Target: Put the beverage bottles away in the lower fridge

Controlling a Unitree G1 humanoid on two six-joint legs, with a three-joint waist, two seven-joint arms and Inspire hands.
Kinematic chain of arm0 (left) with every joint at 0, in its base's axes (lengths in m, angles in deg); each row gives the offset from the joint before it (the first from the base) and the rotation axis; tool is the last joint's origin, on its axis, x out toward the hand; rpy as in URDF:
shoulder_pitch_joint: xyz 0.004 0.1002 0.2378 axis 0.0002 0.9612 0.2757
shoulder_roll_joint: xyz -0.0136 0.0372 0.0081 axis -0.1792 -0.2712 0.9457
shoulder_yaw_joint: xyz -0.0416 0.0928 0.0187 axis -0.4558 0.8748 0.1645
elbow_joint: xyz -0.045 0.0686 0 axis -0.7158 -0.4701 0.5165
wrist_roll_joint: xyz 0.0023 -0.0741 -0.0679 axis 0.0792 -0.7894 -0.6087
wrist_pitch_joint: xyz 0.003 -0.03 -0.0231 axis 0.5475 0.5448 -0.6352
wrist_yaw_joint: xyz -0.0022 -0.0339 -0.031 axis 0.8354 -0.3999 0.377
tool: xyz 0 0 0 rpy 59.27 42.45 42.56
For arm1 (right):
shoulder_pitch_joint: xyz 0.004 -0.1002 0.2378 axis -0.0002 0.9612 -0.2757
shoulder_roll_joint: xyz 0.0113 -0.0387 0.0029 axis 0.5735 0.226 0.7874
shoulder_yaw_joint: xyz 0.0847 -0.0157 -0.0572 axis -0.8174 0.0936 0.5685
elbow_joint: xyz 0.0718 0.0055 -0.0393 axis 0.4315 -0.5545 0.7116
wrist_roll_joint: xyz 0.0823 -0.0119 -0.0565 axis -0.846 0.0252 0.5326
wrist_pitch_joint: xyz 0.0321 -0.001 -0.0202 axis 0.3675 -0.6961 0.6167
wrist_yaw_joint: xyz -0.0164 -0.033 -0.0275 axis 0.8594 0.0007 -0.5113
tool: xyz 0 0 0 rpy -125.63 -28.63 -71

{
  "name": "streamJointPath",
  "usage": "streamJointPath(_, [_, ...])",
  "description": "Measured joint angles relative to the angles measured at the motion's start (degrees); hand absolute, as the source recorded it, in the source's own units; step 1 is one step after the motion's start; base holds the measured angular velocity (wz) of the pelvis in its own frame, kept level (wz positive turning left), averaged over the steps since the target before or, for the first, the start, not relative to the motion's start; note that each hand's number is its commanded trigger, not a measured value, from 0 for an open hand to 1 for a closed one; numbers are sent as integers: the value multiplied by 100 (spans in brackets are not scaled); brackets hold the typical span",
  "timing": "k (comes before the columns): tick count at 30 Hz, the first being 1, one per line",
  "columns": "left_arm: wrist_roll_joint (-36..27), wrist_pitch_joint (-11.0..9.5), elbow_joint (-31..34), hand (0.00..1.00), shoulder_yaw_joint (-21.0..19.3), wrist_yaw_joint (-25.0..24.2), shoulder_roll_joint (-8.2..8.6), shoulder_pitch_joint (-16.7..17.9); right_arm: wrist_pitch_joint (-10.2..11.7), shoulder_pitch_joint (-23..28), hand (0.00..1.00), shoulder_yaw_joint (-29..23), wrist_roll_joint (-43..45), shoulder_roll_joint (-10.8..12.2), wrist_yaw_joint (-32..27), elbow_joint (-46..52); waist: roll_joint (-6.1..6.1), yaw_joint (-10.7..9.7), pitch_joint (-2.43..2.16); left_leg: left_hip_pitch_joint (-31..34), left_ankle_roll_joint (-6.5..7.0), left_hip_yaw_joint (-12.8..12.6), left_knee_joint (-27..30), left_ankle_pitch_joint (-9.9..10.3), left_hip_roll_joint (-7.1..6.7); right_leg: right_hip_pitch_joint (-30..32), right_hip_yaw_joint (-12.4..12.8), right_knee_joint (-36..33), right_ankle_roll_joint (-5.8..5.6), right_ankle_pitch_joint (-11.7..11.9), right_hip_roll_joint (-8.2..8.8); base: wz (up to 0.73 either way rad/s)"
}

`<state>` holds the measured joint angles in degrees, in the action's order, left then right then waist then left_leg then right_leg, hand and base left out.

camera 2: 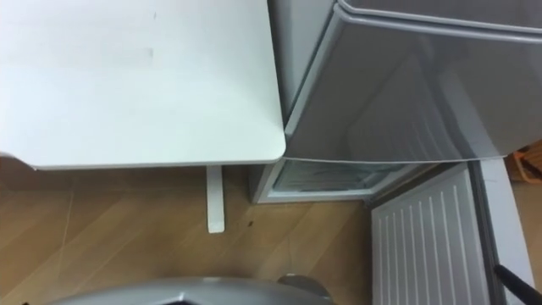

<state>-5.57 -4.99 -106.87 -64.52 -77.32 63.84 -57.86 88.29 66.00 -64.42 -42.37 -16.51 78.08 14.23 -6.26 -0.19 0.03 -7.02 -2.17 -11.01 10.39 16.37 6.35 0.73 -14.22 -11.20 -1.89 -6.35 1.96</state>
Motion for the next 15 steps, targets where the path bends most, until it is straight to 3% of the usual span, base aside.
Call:
streamJointPath(6, [263,-6,-170,0,385,-89,27,-114,468,345,0,147,138,251,149,277,57,52,13,-64,-3,-57,-27,-2,4,-84,6,91,-2,16,-23,-4])
streamJointPath(10, [264,-6,-279,0,397,-89,162,-145,717,370,0,163,180,343,151,307,115,63,40,-57,-3,-73,-34,-2,5,-93,71,157,-7,72,-40,-2])
streamJointPath(15, [310,6,-481,0,468,-90,211,-166,991,545,0,290,125,384,234,400,181,112,55,-57,-3,-78,-55,-2,9,-77,78,166,0,78,-47,0])
